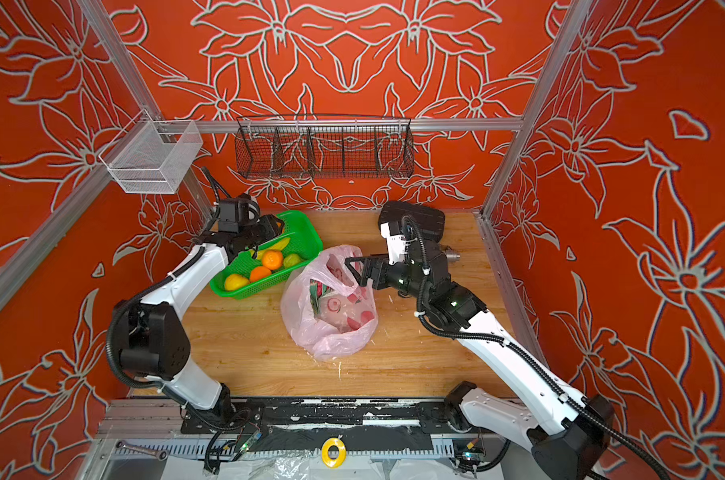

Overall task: Untie the knot of the plastic bag and take out the fruit
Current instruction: 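Carry the orange into the green basket with the left gripper while right draws back, then lower the orange into the green basket and open the left gripper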

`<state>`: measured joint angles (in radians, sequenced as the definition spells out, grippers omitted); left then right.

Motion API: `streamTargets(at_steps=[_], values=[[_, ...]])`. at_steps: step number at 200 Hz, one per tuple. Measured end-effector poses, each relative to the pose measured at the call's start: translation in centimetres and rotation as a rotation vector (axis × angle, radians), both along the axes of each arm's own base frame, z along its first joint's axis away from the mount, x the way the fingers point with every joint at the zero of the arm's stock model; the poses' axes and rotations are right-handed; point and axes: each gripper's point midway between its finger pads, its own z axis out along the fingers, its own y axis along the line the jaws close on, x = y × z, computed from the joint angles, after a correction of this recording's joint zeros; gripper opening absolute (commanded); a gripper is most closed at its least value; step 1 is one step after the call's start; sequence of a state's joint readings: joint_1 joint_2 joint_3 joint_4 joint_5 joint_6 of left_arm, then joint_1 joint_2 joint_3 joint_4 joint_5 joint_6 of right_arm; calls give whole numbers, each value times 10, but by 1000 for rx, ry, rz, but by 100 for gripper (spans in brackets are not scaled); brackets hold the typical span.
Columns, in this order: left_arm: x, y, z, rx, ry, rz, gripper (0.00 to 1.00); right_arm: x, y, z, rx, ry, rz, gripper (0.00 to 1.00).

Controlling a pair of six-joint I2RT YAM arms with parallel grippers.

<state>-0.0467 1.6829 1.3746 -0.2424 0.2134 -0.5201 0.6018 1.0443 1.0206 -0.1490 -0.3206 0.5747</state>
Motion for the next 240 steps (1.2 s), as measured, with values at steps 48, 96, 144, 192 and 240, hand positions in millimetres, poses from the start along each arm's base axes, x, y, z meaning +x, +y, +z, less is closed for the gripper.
streamTargets(at_steps=[48, 96, 144, 192, 240], values=[[27, -2, -61, -213, 146, 31, 50, 1, -1, -1, -3, 2, -9, 95], [79, -16, -74, -289, 176, -28, 50, 3, -5, -3, -15, 7, -36, 94], [95, -23, -98, -321, 229, -48, 51, 1, -11, -3, -25, 10, -57, 95], [96, -23, -120, -328, 280, -43, 61, -2, -17, 4, -18, -10, -75, 95], [98, -25, -132, -338, 304, -43, 77, -3, -18, 2, -24, -2, -77, 94]])
